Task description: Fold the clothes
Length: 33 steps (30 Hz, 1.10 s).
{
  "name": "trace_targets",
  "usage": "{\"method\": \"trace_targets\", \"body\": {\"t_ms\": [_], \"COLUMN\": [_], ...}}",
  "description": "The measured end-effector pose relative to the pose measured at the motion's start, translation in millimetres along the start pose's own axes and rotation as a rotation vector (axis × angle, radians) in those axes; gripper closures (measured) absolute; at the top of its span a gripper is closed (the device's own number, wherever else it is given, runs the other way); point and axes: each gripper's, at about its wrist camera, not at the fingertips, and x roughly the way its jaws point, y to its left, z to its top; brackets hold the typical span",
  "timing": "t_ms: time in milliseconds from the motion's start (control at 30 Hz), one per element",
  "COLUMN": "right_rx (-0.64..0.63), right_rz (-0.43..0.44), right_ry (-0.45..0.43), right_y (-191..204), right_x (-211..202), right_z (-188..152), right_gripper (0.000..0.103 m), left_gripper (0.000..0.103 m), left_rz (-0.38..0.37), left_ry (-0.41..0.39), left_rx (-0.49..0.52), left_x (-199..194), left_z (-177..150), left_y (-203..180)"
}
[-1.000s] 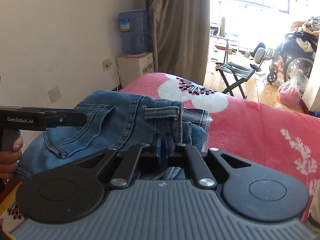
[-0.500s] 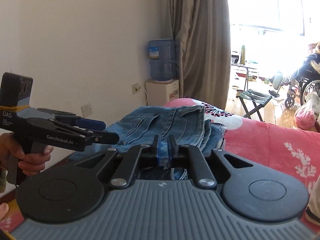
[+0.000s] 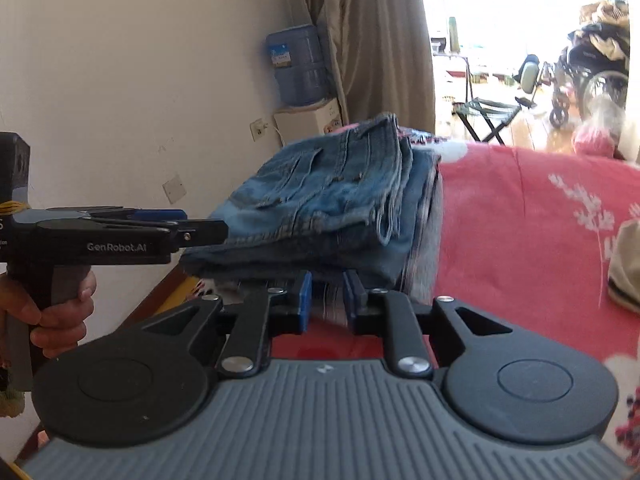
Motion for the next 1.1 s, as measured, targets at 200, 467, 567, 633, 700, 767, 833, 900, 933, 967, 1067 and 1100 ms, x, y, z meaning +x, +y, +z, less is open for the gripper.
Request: {"method": "trace_targets", "body": {"t_ms": [200, 467, 567, 633, 700, 767, 833, 900, 933, 967, 1067, 1100], "right_rx": [0.024, 0.015, 0.013, 0.011, 0.005, -0.002, -0.001, 0.019, 0.031, 0.049, 0.093, 0.097], "right_rz": [-0.008, -0.080, -0.101, -0.109, -0.112, -0.104, -0.107, -0.117, -0.123, -0.127, -0.150, -0.161], "right_ry": [0.094, 0.155, 0.140, 0.134, 0.134, 0.141, 0.143, 0.140, 0.136, 0.130, 0.113, 0.107], "right_y": [9.5, 17.5, 21.0, 24.0, 27.7, 31.5, 34.4, 35.9, 36.6, 37.1, 39.8, 41.6], "right_x": [-46.3, -112.6, -137.1, -150.8, -162.9, -171.3, -178.8, -185.4, -188.9, -192.3, -200.6, -202.8], "right_z": [-48.0, -91.2, -99.7, -102.5, -104.4, -106.8, -109.0, -110.6, -111.5, -112.3, -114.3, -115.0], "right_gripper": [0.054, 0.034, 0.023, 0.020, 0.018, 0.017, 0.017, 0.016, 0.016, 0.016, 0.015, 0.014], "left_gripper": [0.021, 0.010, 0.007, 0.005, 0.005, 0.004, 0.004, 0.004, 0.003, 0.002, 0.001, 0.001], "left_rz": [0.004, 0.081, 0.082, 0.084, 0.093, 0.098, 0.104, 0.135, 0.155, 0.173, 0.216, 0.220], "left_ry": [0.125, 0.148, 0.167, 0.180, 0.187, 0.194, 0.199, 0.186, 0.174, 0.164, 0.148, 0.142], "left_rx": [-0.130, -0.156, -0.134, -0.126, -0.115, -0.110, -0.104, -0.102, -0.107, -0.111, -0.092, -0.081], "left_x": [-60.7, -130.4, -145.1, -154.6, -162.9, -169.4, -175.8, -183.0, -187.0, -190.6, -198.1, -200.5], "left_z": [-49.0, -80.7, -88.3, -94.5, -100.4, -105.2, -109.0, -110.4, -110.3, -110.2, -109.2, -107.6], "left_y": [-30.1, -70.3, -91.1, -101.9, -111.1, -116.5, -120.8, -121.5, -121.3, -121.3, -125.2, -126.5]}}
